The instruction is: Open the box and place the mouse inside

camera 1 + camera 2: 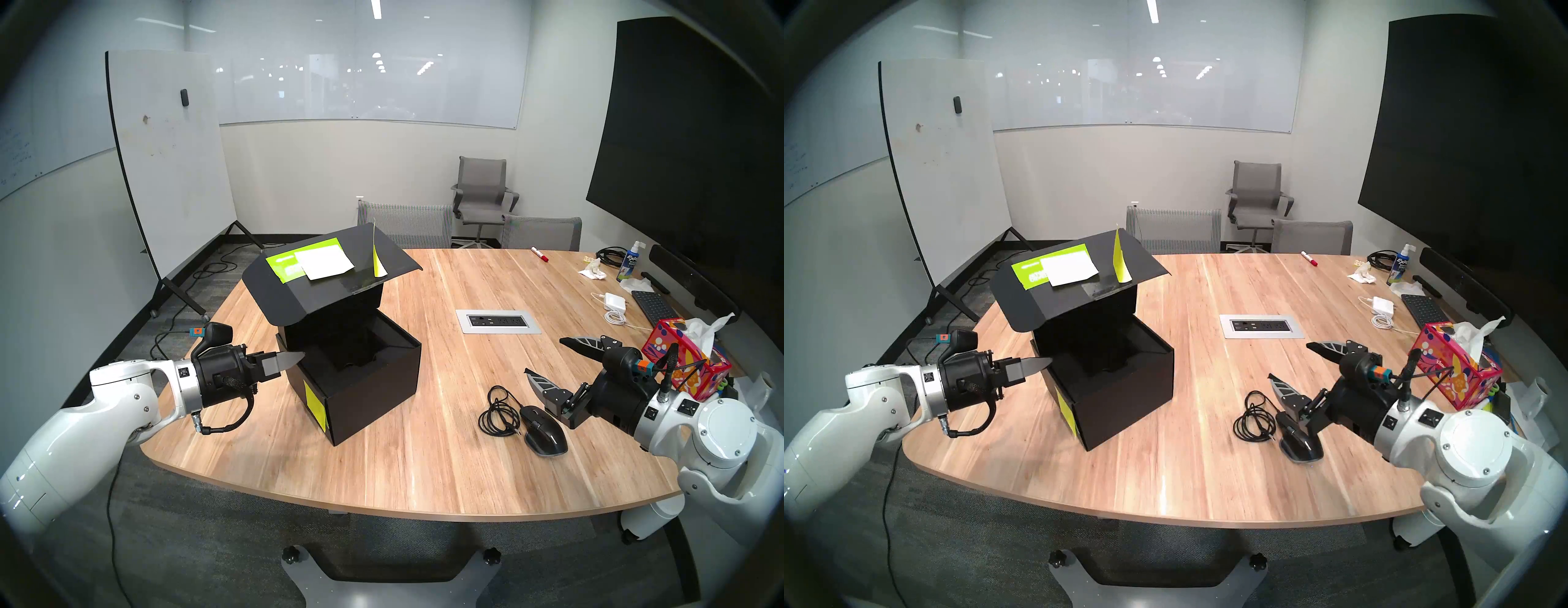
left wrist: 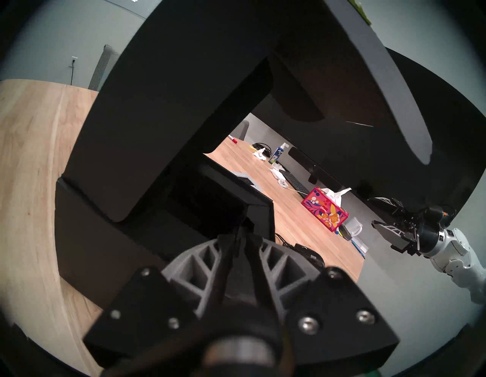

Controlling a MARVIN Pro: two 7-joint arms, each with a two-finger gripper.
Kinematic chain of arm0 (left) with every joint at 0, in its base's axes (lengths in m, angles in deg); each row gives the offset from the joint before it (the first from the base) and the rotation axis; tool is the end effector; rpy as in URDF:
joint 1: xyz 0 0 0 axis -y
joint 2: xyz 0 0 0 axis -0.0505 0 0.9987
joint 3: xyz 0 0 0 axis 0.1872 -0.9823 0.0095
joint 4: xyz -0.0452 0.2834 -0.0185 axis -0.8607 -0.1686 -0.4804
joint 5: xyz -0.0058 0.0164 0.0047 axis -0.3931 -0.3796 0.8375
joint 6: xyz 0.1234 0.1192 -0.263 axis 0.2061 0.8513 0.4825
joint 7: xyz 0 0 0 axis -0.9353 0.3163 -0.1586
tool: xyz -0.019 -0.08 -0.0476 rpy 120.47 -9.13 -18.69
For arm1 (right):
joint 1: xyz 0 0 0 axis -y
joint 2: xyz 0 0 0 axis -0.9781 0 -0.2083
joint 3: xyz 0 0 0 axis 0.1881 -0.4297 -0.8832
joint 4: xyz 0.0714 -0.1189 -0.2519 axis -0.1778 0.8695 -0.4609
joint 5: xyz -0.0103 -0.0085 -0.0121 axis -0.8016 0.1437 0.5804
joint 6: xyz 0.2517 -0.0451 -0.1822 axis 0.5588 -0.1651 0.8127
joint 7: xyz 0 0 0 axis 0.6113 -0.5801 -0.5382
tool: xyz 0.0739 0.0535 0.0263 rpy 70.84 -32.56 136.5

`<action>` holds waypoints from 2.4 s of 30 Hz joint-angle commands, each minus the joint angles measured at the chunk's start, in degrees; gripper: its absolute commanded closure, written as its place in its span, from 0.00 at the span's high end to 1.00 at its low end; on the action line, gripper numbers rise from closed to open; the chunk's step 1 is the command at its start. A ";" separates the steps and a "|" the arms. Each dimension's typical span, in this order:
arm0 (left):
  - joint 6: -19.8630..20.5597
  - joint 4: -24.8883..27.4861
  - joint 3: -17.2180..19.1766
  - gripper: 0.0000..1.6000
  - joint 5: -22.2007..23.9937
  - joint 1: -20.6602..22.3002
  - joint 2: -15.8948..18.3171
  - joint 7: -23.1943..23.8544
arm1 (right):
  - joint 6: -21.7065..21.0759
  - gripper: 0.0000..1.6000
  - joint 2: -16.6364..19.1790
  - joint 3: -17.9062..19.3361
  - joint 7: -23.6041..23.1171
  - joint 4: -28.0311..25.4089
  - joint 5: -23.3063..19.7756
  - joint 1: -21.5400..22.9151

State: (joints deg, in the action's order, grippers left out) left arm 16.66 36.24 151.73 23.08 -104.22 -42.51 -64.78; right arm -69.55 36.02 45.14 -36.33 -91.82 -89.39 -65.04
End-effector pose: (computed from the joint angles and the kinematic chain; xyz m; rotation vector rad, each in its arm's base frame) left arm 0.3529 0.0977 -0.2005 1.9421 -0.2653 1.1901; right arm 0.2722 -0.0849 -0.1531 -2.2102 -0.9870 -1.9171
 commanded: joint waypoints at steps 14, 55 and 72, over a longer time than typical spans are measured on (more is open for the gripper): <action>1.88 -4.38 -4.09 0.42 0.22 12.18 -3.08 0.12 | 0.17 1.00 -0.12 0.17 -0.09 -0.33 -0.02 0.04; 5.43 -10.60 -3.81 0.42 3.03 19.17 -4.37 -0.56 | 0.18 1.00 -0.14 0.19 -0.11 -0.34 -0.01 0.02; 5.48 -4.76 3.93 0.44 5.93 7.86 0.89 5.63 | 0.18 1.00 -0.12 0.17 -0.10 -0.33 -0.02 0.03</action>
State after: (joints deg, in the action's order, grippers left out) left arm 22.44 27.38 150.95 27.47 -90.28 -44.88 -62.27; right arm -69.55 36.02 45.14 -36.33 -91.82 -89.39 -65.05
